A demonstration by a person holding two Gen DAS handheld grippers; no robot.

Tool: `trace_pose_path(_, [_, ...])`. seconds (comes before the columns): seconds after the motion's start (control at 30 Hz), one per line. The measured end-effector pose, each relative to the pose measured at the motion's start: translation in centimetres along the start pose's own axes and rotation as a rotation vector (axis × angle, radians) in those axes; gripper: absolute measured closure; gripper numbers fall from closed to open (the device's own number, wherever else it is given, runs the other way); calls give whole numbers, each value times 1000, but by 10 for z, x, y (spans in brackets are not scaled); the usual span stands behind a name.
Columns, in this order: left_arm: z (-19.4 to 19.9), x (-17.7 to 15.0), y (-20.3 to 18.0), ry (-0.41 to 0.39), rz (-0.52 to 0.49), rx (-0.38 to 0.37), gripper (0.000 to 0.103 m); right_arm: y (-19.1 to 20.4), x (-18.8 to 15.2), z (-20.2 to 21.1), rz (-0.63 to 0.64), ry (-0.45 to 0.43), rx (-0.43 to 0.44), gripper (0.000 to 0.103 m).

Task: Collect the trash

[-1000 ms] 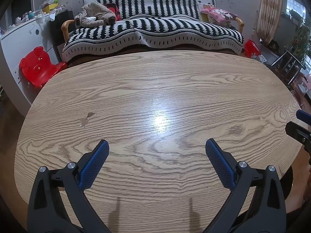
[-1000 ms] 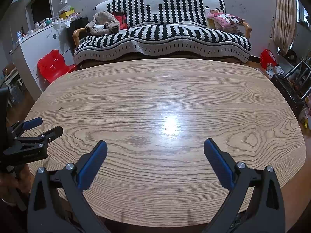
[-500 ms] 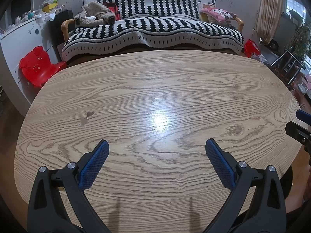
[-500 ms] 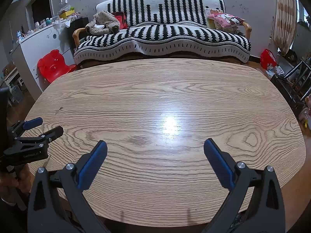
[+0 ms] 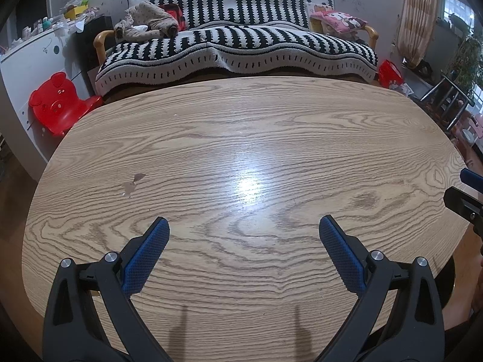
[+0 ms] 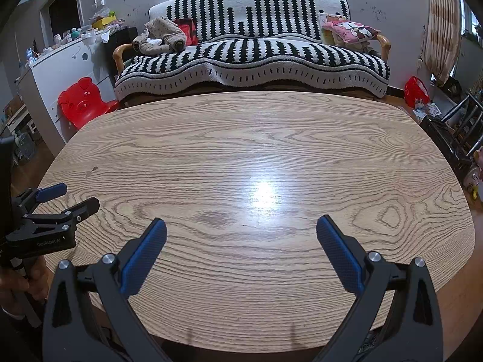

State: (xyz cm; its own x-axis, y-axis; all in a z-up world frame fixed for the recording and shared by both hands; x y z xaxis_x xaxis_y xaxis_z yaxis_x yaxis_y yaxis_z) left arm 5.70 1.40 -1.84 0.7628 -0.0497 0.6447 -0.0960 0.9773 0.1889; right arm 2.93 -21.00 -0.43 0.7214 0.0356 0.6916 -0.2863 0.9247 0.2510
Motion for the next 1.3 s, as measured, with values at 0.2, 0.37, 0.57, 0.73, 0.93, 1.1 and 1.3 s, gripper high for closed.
trace_pose_path(0.2, [-1, 0, 0, 0, -7, 0, 7, 0, 0, 0, 1, 1, -1, 7])
trace_pose_path(0.37, [-2, 0, 1, 8, -3, 6, 7, -1, 0, 0, 1, 1, -1, 7])
trace_pose_path(0.57, [-2, 0, 2, 16, 4, 3, 7, 0, 0, 0, 1, 1, -1, 7])
trace_pose_path(0.73, [-2, 0, 1, 15, 1, 4, 7, 0, -1, 1, 2, 6, 1, 7])
trace_pose_path(0.93, [-2, -1, 2, 19, 8, -3, 7, 0, -1, 0, 2, 7, -1, 7])
trace_pose_path(1.1, [-2, -1, 4, 33, 22, -17, 7, 0, -1, 1, 4, 7, 0, 7])
trace_pose_path(1.3, [3, -1, 4, 3, 13, 1, 7, 0, -1, 1, 4, 7, 0, 7])
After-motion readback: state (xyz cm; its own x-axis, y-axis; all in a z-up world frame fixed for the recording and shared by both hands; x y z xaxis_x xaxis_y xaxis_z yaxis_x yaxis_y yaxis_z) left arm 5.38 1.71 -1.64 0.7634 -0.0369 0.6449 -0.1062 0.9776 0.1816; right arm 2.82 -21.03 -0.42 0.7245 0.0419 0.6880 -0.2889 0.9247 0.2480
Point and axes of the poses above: each gripper's, at about its wrist camera, not at the fingertips, and z roughly against the way its jaws point, y to its left, x to its top, the point moved 1 cm from there along -z, roughly the way its jaws point, and after that the axes turned 14 degrees about x, right-handed, at the moved point
